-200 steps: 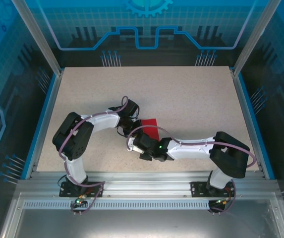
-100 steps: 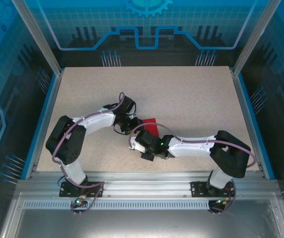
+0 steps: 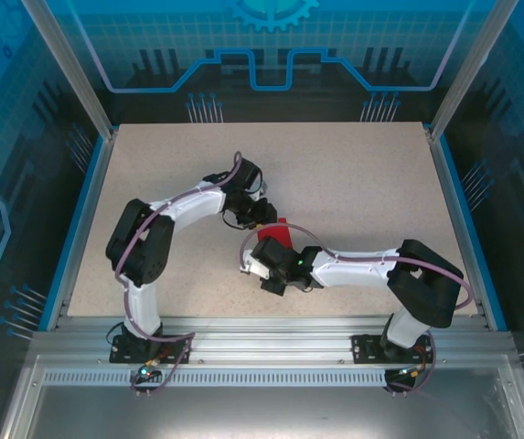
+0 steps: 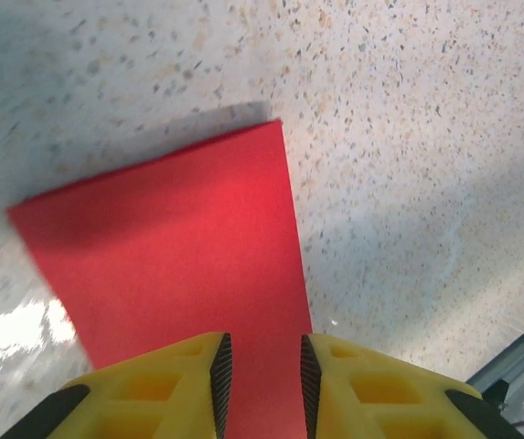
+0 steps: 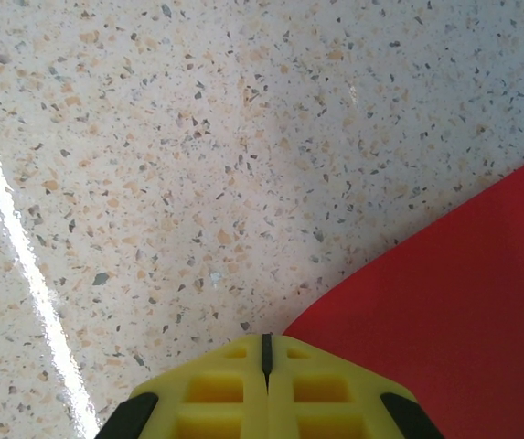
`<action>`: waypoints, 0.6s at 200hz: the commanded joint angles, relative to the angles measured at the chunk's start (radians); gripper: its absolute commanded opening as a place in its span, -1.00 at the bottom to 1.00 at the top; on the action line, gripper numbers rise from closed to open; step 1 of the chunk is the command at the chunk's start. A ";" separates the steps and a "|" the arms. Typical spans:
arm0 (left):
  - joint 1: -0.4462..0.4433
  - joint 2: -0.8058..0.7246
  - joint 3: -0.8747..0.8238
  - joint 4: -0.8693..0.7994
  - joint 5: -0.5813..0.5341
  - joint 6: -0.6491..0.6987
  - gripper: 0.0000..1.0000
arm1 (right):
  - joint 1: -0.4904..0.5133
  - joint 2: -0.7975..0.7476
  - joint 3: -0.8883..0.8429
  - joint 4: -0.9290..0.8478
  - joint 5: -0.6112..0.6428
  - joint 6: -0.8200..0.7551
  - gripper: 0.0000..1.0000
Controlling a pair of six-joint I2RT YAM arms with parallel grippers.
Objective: Fold a paper plane with a square sheet of paper (fold left side to right side)
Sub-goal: Third fold the triangle at the center of the table.
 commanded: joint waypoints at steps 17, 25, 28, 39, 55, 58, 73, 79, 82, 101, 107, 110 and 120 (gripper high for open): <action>-0.034 0.119 0.092 -0.059 0.039 0.046 -0.44 | -0.017 0.004 0.013 -0.019 -0.026 0.025 -1.00; -0.038 0.134 0.098 -0.061 0.035 0.049 -0.45 | -0.019 0.004 0.014 -0.022 -0.031 0.027 -1.00; -0.039 0.140 0.100 -0.062 0.033 0.049 -0.45 | -0.020 0.003 0.014 -0.023 -0.033 0.028 -1.00; -0.042 0.156 0.101 -0.061 0.032 0.050 -0.47 | -0.026 0.002 0.017 -0.026 -0.045 0.031 -1.00; -0.045 0.175 0.099 -0.061 0.029 0.053 -0.48 | -0.031 0.001 0.020 -0.033 -0.062 0.034 -1.00; -0.046 0.178 0.098 -0.061 0.027 0.054 -0.49 | -0.033 0.001 0.020 -0.034 -0.064 0.035 -1.00; -0.050 0.194 0.099 -0.067 0.021 0.060 -0.50 | -0.039 -0.003 0.024 -0.041 -0.075 0.038 -1.00; -0.051 0.201 0.097 -0.068 0.020 0.063 -0.51 | -0.045 -0.002 0.025 -0.043 -0.083 0.041 -1.00; -0.052 0.203 0.097 -0.068 0.019 0.064 -0.51 | -0.047 -0.002 0.027 -0.045 -0.088 0.043 -1.00; -0.057 0.217 0.096 -0.071 0.013 0.070 -0.53 | -0.071 -0.005 0.032 -0.055 -0.123 0.057 -1.00; -0.058 0.220 0.095 -0.072 0.012 0.072 -0.54 | -0.079 -0.007 0.034 -0.058 -0.135 0.063 -1.00; -0.057 0.222 0.095 -0.071 0.012 0.072 -0.54 | -0.086 -0.008 0.034 -0.058 -0.143 0.065 -1.00; -0.058 0.225 0.093 -0.070 0.011 0.075 -0.55 | -0.104 -0.011 0.033 -0.058 -0.166 0.073 -1.00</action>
